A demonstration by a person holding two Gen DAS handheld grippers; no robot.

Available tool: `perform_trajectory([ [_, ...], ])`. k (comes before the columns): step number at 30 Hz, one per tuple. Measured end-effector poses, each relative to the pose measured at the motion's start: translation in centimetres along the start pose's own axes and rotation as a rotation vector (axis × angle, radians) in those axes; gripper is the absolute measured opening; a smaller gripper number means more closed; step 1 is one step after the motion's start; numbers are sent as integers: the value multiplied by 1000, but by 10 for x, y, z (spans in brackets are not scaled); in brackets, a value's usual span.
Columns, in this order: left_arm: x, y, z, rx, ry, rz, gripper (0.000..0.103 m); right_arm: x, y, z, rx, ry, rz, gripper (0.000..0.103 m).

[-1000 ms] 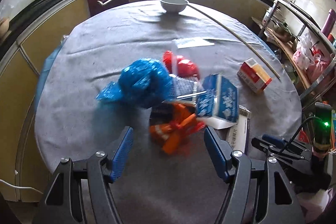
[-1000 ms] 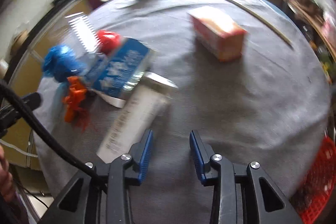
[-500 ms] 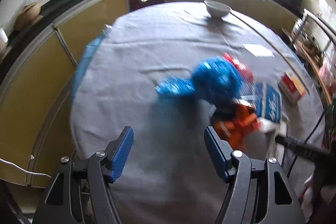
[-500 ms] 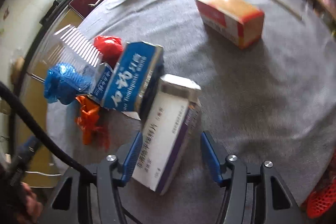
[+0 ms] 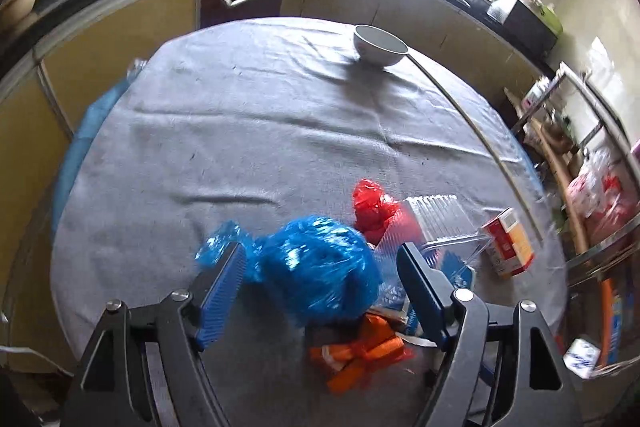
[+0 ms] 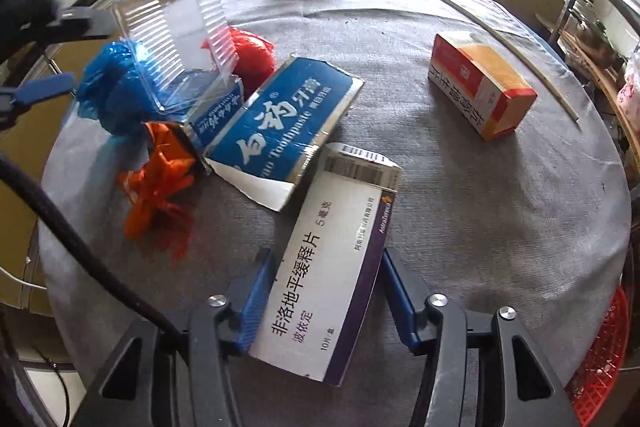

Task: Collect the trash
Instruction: 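Grasp the blue plastic bag with the left tool while the right tool holds the box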

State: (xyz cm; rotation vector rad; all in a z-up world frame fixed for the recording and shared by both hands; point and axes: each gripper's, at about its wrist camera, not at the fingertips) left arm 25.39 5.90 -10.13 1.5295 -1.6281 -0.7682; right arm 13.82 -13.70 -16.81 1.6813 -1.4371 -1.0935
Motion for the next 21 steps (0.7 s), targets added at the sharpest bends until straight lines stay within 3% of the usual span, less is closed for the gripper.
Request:
perform_trajectory([
  [1, 3, -3, 3, 0, -14, 1, 76, 2, 3, 0, -1, 0, -5, 55],
  [3, 2, -10, 8, -12, -20, 19, 51, 10, 7, 3, 0, -8, -23, 54],
  [5, -3, -14, 13, -18, -21, 24, 42, 15, 3, 1, 3, -17, -39, 53],
  [14, -27, 12, 56, 13, -102, 47, 22, 60, 20, 16, 35, -104, -106, 52],
  [21, -30, 37, 119, -16, -200, 52, 22, 87, 45, 39, 71, -135, -134, 52],
])
Point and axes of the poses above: each gripper's, at about its wrist camera, not at the fingertips, and y roughly against the way its jaws point, x to its right, z to its underside, and after that the axes turned 7 degrees about -z, right-handed
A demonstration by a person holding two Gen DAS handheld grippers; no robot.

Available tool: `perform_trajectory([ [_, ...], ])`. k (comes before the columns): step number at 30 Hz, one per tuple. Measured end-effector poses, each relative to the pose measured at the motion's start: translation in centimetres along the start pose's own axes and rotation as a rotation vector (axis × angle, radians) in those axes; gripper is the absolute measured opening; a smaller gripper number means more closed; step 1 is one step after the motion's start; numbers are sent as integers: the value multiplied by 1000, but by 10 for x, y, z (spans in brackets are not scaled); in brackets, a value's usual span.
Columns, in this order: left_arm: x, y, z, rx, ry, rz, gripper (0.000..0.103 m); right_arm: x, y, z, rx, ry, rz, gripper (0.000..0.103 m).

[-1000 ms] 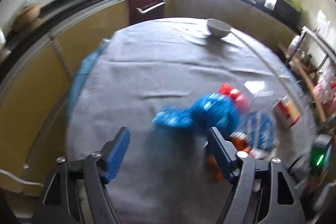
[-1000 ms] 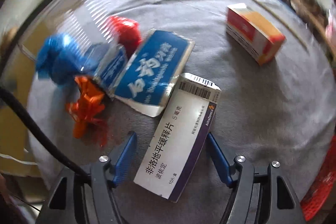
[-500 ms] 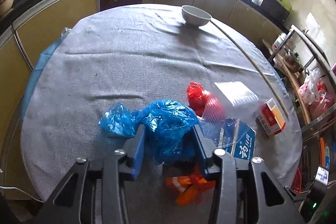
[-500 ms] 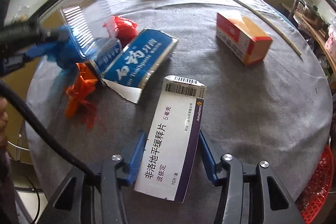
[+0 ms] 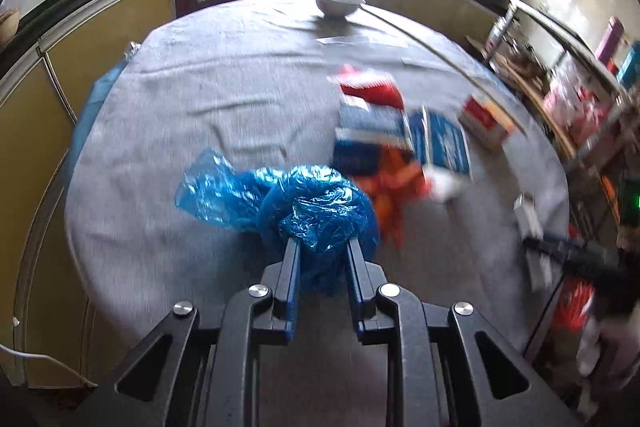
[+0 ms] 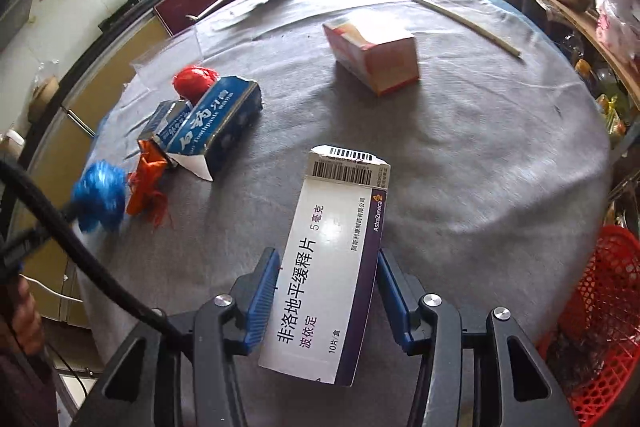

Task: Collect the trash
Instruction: 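Grasp the blue plastic bag with the left tool while the right tool holds the box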

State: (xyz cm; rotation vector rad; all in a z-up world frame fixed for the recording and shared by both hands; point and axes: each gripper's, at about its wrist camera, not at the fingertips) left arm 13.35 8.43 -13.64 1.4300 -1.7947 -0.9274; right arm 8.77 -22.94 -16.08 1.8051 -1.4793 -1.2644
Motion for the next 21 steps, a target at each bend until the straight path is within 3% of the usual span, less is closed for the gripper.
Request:
perform_trajectory([
  [1, 2, 2, 7, -6, -16, -3, 26, 2, 3, 3, 2, 5, 2, 52],
  [3, 5, 6, 18, -19, -36, -12, 45, 5, 9, 10, 1, 21, 11, 52],
  [4, 5, 9, 20, -19, -37, -13, 62, 6, 11, 14, -2, 21, 10, 52],
  [5, 5, 13, 22, -8, -31, -13, 70, 8, 10, 15, -5, 18, 6, 52],
  [11, 3, 17, 0, -2, 56, -15, 75, 8, 4, 23, -14, 18, -17, 52],
  [16, -2, -9, -27, -70, 224, -43, 76, -5, 0, 25, -7, 58, -33, 52],
  [21, -5, -36, -28, -134, 336, -54, 76, -9, 0, 30, 6, 73, -35, 52],
])
Point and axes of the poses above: each gripper's, at about its wrist camera, not at the fingertips, and y roughly against the way its jaws point, x to its right, z to its underside, and after that the axes turned 7 degrees about -z, right-handed
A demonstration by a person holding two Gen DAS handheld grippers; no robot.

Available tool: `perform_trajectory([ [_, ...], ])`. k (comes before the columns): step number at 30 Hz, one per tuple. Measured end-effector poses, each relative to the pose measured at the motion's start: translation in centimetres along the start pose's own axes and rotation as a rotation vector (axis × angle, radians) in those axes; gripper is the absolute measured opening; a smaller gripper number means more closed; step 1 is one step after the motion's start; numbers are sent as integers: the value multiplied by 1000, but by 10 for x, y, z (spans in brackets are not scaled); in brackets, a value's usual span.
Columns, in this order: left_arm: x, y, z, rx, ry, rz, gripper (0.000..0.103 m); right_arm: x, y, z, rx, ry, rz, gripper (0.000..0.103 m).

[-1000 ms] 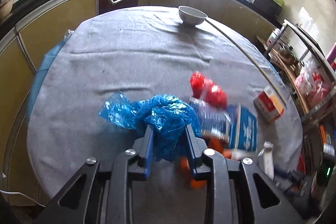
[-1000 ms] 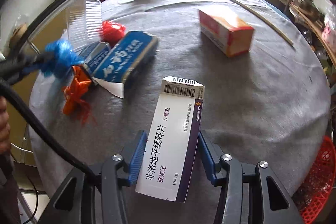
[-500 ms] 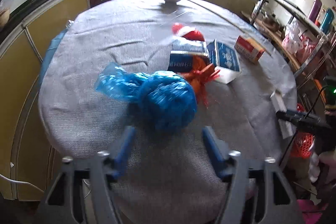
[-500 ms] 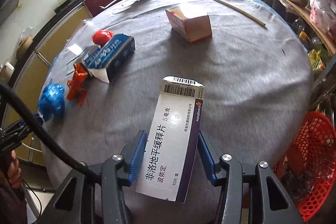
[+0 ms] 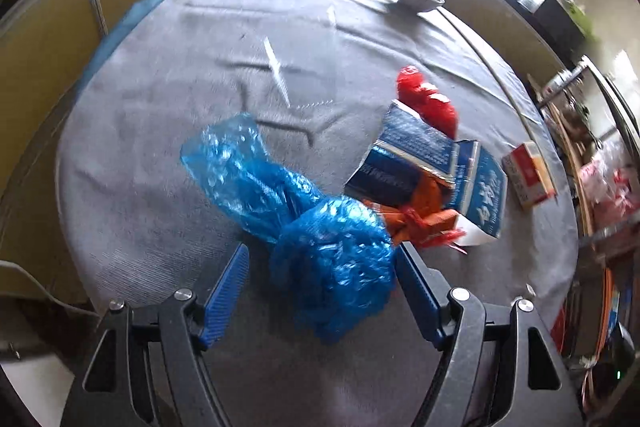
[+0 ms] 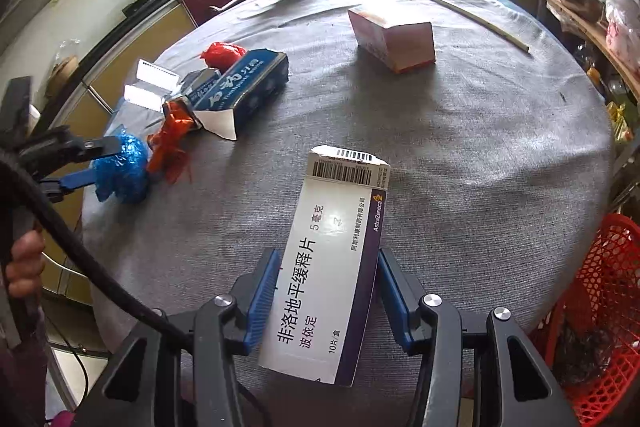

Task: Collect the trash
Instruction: 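Grasp the blue plastic bag with the left tool while the right tool holds the box, then carry blue bag and medicine box to the red basket and release both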

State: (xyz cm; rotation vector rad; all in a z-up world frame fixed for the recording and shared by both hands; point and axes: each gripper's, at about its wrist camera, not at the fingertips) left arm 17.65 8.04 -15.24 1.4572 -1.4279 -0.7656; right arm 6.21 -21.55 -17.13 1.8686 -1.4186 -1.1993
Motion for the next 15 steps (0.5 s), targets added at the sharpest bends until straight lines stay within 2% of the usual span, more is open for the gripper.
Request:
perform_trajectory([
  [3, 3, -6, 6, 4, -18, -4, 76, -3, -1, 1, 3, 23, 3, 52],
  [5, 5, -10, 10, 2, -37, -7, 65, -5, -2, 1, 6, 42, 9, 52],
  [6, 5, -11, 12, 6, -43, -11, 65, -5, -3, 1, 7, 46, 10, 53],
  [11, 9, -2, 23, 62, -98, -43, 58, -5, -2, 3, 21, 61, 3, 53],
  [15, 14, 16, 38, 126, -136, -75, 57, -3, 1, 4, 39, 55, -13, 52],
])
Point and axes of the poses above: each gripper's, at about its wrist camera, not at the fingertips, and y roughly against the way its jaws point, x to its right, z to its underside, and after that the axes turned 7 degrees about -z, right-handed
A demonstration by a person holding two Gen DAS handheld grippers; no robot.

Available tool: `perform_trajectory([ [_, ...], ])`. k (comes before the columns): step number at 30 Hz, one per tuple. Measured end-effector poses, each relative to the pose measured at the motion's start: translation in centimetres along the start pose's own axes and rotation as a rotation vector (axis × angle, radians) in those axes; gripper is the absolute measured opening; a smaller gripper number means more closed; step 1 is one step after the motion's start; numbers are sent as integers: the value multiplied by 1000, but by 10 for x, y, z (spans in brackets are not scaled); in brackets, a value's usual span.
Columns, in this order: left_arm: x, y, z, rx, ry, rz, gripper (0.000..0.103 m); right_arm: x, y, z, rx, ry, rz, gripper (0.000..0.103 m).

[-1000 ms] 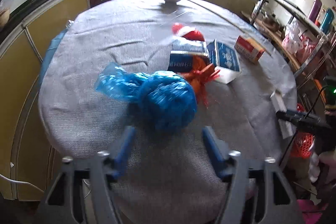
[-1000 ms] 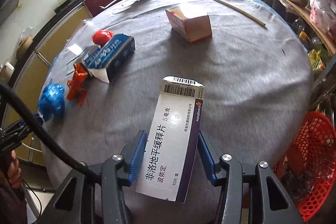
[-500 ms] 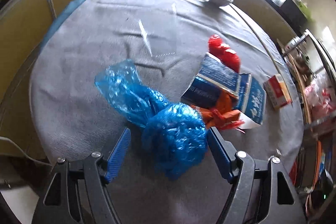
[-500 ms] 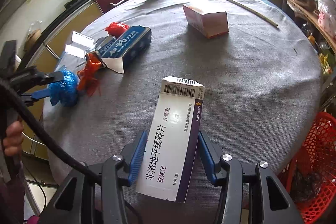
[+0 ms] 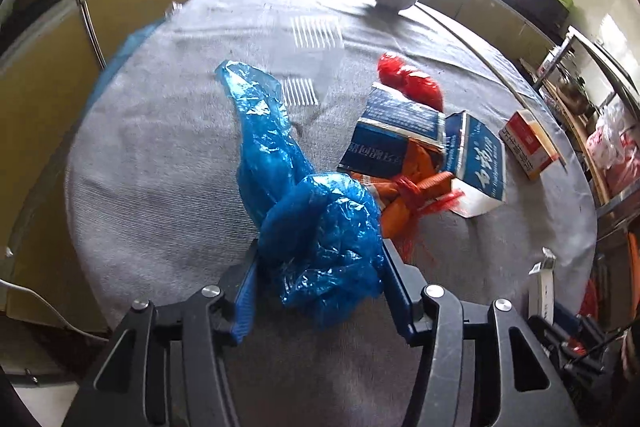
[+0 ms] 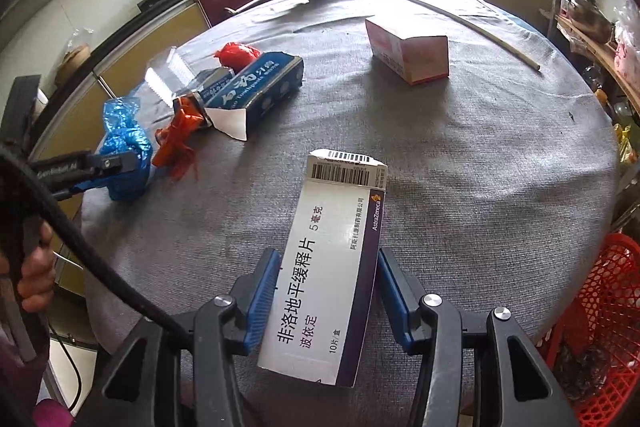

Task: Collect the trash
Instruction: 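Carry blue bag and medicine box to the red basket and release both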

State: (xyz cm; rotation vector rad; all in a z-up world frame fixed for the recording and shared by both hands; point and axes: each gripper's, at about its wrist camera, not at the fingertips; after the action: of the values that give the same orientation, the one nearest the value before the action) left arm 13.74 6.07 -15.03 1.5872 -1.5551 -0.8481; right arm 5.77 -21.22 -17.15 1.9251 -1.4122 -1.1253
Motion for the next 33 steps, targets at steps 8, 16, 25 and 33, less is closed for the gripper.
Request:
perform_trajectory([
  [8, 27, 63, 6, 212, -122, -40, 57, 4, 20, -4, 99, -12, -60, 52],
  [16, 83, 103, 22, 338, -301, 61, 57, 18, 55, -2, 230, -23, -107, 52],
  [25, 141, 103, 48, 317, -486, 141, 57, 69, 85, 24, 272, -119, -33, 52],
  [33, 212, 105, 66, 302, -695, 251, 57, 134, 129, 49, 346, -251, 69, 52],
])
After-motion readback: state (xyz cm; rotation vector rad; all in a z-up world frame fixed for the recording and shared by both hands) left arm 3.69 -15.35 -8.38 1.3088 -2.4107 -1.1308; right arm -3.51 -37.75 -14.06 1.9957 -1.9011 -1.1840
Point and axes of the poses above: each gripper's, at about its wrist camera, not at the fingertips, and y roughly against the way its jaws point, x to its right, z to its underside, and after that the axes turned 7 degrees about -z, right-handed
